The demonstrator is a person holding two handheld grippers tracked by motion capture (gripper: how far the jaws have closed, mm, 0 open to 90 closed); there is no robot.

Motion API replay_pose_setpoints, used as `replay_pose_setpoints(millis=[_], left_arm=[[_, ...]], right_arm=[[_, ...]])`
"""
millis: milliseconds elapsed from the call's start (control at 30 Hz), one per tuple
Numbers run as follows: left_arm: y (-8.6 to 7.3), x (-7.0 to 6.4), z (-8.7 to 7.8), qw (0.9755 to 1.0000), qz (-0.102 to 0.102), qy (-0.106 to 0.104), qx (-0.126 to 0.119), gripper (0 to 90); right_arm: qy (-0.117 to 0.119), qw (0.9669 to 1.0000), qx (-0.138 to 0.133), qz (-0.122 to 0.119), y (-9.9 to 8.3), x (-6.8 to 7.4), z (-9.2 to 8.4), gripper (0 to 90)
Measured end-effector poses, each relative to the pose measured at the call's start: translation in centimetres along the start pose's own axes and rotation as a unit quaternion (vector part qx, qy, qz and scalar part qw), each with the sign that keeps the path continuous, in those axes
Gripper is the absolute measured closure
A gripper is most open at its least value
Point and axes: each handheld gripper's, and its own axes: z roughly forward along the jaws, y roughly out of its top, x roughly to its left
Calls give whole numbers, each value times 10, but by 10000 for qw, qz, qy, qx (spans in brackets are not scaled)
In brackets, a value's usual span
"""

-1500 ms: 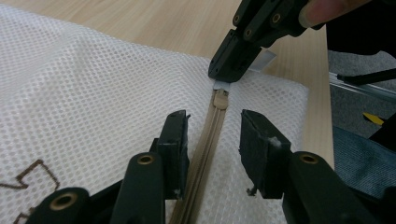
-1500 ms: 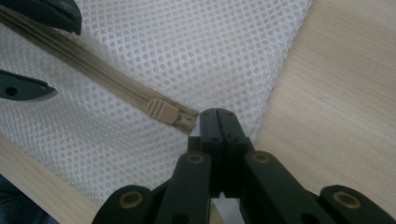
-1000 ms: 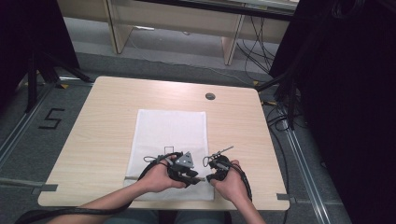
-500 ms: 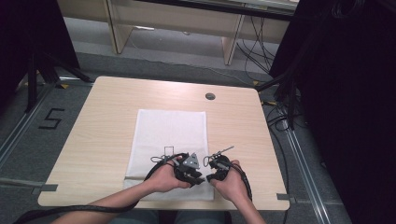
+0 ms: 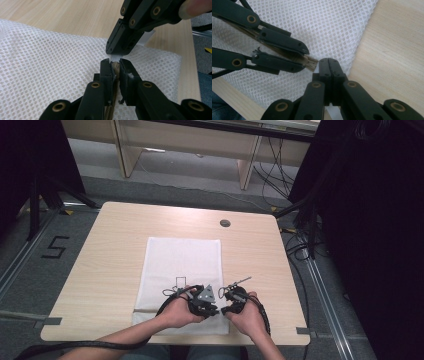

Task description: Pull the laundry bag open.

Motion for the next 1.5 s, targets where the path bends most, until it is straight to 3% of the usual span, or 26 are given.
replay_pose_setpoints(millis=[67, 133, 267, 300, 367, 433, 733, 833, 967, 1067, 1100, 1133, 1167, 1200, 1267, 1300, 1333, 1400, 1500], left_arm=[[1, 0, -1, 10000, 27, -26, 25, 812], [1, 0, -2, 9999, -92, -103, -10, 871], [0, 1, -1, 9999, -67, -106, -9, 870], [0, 1, -1, 9998, -159, -104, -8, 870], [0, 1, -1, 9999, -84, -111, 0, 870], [-1, -1, 1, 9997, -192, -128, 24, 869], [-3, -2, 3, 9998, -157, -65, 73, 871], [-2, -2, 2, 9996, -272, -70, 89, 872], [-2, -1, 0, 9995, -272, -96, 111, 872], [-1, -1, -1, 9996, -235, -93, 128, 873], [-1, -1, -2, 9995, -275, -84, 121, 873], [-1, -1, -3, 9995, -276, -89, 137, 873], [-1, -1, -3, 9996, -205, -95, 138, 873], [-1, -1, -4, 9996, -250, -94, 126, 873], [-2, -1, -6, 9995, -262, -82, 138, 873], [-2, -1, -6, 9994, -297, -100, 118, 873], [-3, -1, -7, 9993, -351, -121, 97, 873], [-3, 1, -9, 9995, -259, -102, 139, 872], [-4, 1, -9, 9994, -328, -122, 73, 872]], right_arm=[[12, 10000, -23, -32, 0, 0, 0, 900], [5, 10000, 17, 42, 0, 0, 0, 900], [35, 10000, -11, -22, 0, -1, 0, 900], [36, 10000, -13, -24, 0, -1, 0, 900], [34, 10000, -11, -21, 0, -1, 0, 900], [20, 10000, -23, -25, 0, 0, 0, 900], [24, 10000, -24, -29, 0, 0, 0, 900], [12, 10000, -25, -37, 0, 0, 0, 900], [28, 10000, -23, -70, 0, -1, 0, 900], [-51, 10000, -17, -43, 0, 1, 1, 900], [-74, 9998, -43, -158, -1, 0, 2, 900], [-234, 9996, 1, -152, -1, -1, 2, 900], [-197, 9998, 41, -96, 0, 1, 1, 900], [-51, 9998, -25, -203, 1, 0, 1, 900], [-103, 9999, 8, -55, 0, 2, 1, 900], [-207, 9997, 12, -137, -1, -1, 2, 900], [-104, 9999, 36, 54, 0, 2, 0, 900], [-16, 10000, -2, -20, 0, 1, 0, 900], [-17, 10000, 1, -15, 0, 1, 0, 900]])
